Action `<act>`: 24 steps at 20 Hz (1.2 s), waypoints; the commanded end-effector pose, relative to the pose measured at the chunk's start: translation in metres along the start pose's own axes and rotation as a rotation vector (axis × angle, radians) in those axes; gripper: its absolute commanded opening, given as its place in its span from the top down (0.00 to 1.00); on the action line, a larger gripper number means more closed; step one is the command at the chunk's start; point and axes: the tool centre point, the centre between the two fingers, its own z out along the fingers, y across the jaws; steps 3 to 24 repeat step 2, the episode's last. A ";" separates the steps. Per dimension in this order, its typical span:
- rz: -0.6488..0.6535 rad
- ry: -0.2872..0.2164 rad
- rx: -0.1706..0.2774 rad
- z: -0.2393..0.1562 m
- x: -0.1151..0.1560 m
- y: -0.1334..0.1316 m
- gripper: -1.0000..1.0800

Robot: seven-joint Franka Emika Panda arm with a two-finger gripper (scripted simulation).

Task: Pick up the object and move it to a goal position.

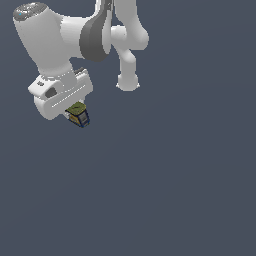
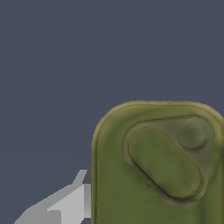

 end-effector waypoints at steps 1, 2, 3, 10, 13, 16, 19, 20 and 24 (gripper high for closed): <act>-0.002 0.000 -0.003 -0.006 -0.003 0.002 1.00; -0.002 0.000 -0.003 -0.006 -0.003 0.002 1.00; -0.002 0.000 -0.003 -0.006 -0.003 0.002 1.00; -0.002 0.000 -0.003 -0.006 -0.003 0.002 1.00; -0.002 0.000 -0.003 -0.006 -0.003 0.002 1.00; -0.002 0.000 -0.003 -0.006 -0.003 0.002 1.00; -0.002 0.000 -0.003 -0.006 -0.003 0.002 1.00; -0.002 0.000 -0.003 -0.006 -0.003 0.002 1.00; -0.002 0.000 -0.003 -0.006 -0.003 0.002 1.00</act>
